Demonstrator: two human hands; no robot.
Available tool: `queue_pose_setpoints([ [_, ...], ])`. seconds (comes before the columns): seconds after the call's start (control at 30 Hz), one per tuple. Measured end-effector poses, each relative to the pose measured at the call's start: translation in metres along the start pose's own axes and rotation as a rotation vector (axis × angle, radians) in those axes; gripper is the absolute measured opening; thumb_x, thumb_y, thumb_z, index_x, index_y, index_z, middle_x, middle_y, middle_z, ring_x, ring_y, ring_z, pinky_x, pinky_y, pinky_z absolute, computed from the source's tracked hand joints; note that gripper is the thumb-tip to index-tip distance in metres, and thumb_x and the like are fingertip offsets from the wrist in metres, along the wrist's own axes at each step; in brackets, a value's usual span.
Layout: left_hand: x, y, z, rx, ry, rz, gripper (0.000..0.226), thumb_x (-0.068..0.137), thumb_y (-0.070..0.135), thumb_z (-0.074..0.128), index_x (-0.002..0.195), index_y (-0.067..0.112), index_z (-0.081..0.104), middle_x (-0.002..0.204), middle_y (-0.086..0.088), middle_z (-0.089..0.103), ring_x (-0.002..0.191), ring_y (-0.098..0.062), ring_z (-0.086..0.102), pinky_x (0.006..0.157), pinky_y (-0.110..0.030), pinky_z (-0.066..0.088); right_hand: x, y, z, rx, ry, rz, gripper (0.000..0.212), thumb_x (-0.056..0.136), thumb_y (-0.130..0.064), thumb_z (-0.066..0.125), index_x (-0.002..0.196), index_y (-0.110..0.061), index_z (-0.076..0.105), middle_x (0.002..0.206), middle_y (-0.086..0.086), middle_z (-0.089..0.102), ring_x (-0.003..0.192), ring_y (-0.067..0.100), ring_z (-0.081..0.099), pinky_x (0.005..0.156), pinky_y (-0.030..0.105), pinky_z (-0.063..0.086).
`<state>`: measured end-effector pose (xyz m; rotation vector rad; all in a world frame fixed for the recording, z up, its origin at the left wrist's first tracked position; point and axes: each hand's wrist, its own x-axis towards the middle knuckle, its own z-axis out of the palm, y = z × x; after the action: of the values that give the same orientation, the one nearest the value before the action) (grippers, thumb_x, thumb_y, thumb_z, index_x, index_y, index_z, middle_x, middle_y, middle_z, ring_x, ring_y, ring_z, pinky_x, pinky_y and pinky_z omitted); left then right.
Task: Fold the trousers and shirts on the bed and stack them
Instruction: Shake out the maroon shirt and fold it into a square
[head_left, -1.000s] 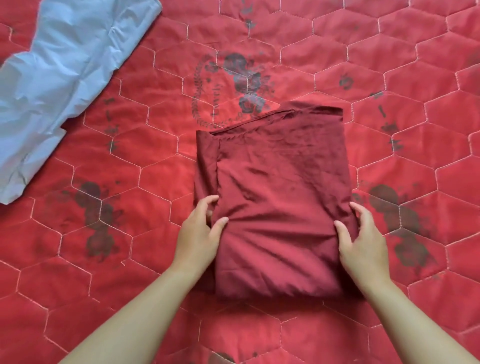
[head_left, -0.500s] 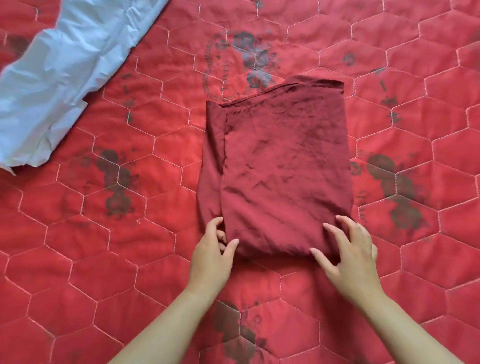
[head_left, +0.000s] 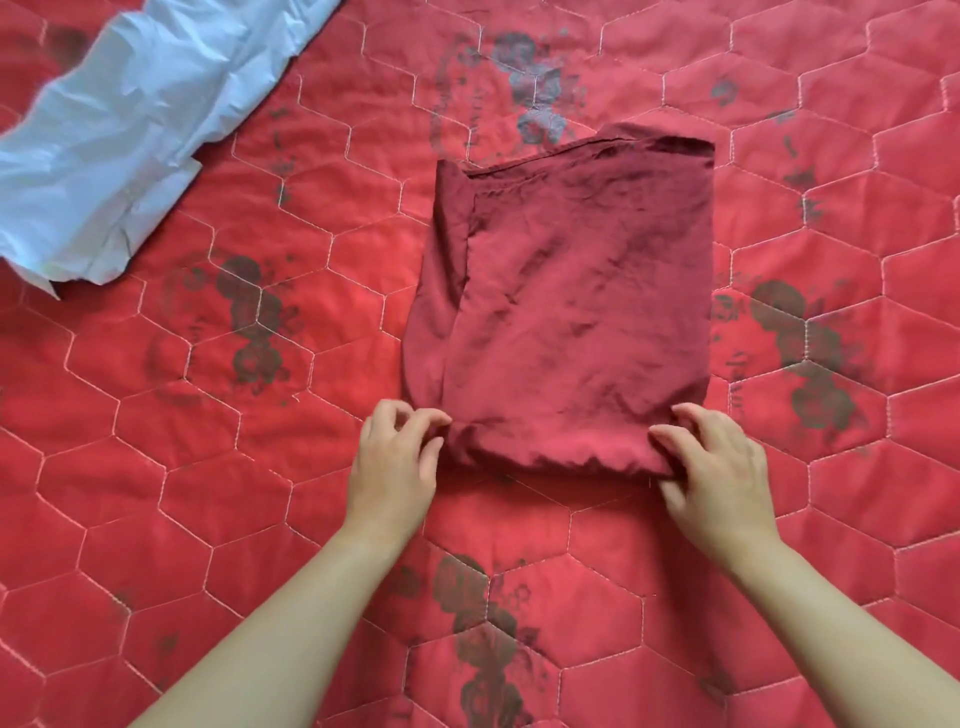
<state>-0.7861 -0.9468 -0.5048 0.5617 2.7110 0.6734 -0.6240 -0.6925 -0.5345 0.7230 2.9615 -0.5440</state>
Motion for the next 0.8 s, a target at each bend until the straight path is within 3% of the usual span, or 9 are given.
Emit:
queue_pose_setpoints([
  [0.07,0.001,-0.001,0.001,0.042,-0.01,0.215,0.021,0.079,0.008,0.068,0.097,0.02,0.068,0.096,-0.003,0.054,0.085,-0.025,0.053,0.077,-0.035,0.047,-0.004,-0.01,0.004,-0.056,-0.021,-0.141,0.056,0.051,-0.012,0.084,0.105,-0.015,0.066,0.121,0.009,0.059,0.112,0.031,0.054,0.084,0.044,0.042],
  [0.13,0.003,0.0,0.006,0.041,-0.121,0.387,0.022,0.082,0.014,0.065,0.103,0.02,0.067,0.104,-0.002,0.058,0.094,-0.024,0.057,0.08,-0.038,0.049,-0.006,-0.019,0.01,-0.054,-0.046,-0.235,0.055,0.053,-0.013,0.086,0.105,-0.013,0.067,0.118,0.009,0.062,0.107,0.031,0.059,0.08,0.042,0.047],
  [0.27,0.012,-0.009,0.023,0.145,-0.238,0.322,0.045,0.085,0.032,0.061,0.129,0.027,0.053,0.138,0.001,0.046,0.128,-0.017,0.041,0.101,-0.037,0.036,0.003,-0.027,0.02,0.066,-0.023,-0.179,0.041,0.065,-0.008,0.082,0.103,-0.009,0.068,0.113,0.01,0.063,0.1,0.032,0.062,0.07,0.039,0.052],
  [0.37,0.018,-0.018,0.028,0.136,-0.25,0.307,0.055,0.083,0.042,0.062,0.135,0.032,0.047,0.146,0.004,0.037,0.135,-0.014,0.033,0.102,-0.034,0.029,0.009,-0.028,0.022,0.177,0.028,-0.121,0.021,0.076,-0.005,0.073,0.097,-0.01,0.071,0.108,0.008,0.066,0.1,0.031,0.062,0.076,0.04,0.052],
  [0.47,0.019,-0.022,0.028,0.107,-0.259,0.314,0.062,0.073,0.039,0.073,0.131,0.032,0.051,0.141,0.004,0.043,0.13,-0.016,0.039,0.099,-0.035,0.033,0.011,-0.028,0.019,0.242,0.007,-0.058,0.014,0.085,-0.007,0.064,0.097,-0.012,0.068,0.102,0.002,0.067,0.095,0.027,0.061,0.079,0.036,0.048],
  [0.6,0.016,-0.023,0.025,-0.005,-0.221,0.317,0.048,0.071,0.001,0.065,0.114,0.021,0.065,0.116,0.003,0.061,0.108,-0.022,0.058,0.087,-0.038,0.047,0.004,-0.025,0.011,0.262,-0.03,0.003,0.009,0.09,-0.015,0.058,0.096,-0.016,0.065,0.094,-0.001,0.067,0.088,0.026,0.061,0.07,0.037,0.049],
  [0.7,0.004,-0.016,0.016,-0.109,-0.248,0.296,0.023,0.081,0.011,0.067,0.102,0.019,0.067,0.101,0.005,0.069,0.096,-0.02,0.063,0.08,-0.033,0.048,-0.011,-0.022,-0.001,0.274,-0.02,0.043,0.008,0.09,-0.016,0.059,0.094,-0.015,0.066,0.092,0.001,0.069,0.085,0.027,0.064,0.067,0.038,0.049],
  [0.8,-0.02,-0.002,-0.004,-0.233,-0.249,0.211,0.015,0.083,0.024,0.07,0.097,0.021,0.068,0.086,0.011,0.07,0.081,-0.014,0.065,0.07,-0.029,0.047,-0.029,-0.022,-0.026,0.287,-0.027,0.068,0.004,0.086,-0.016,0.065,0.09,-0.015,0.067,0.083,0.001,0.07,0.076,0.026,0.065,0.064,0.034,0.047],
])
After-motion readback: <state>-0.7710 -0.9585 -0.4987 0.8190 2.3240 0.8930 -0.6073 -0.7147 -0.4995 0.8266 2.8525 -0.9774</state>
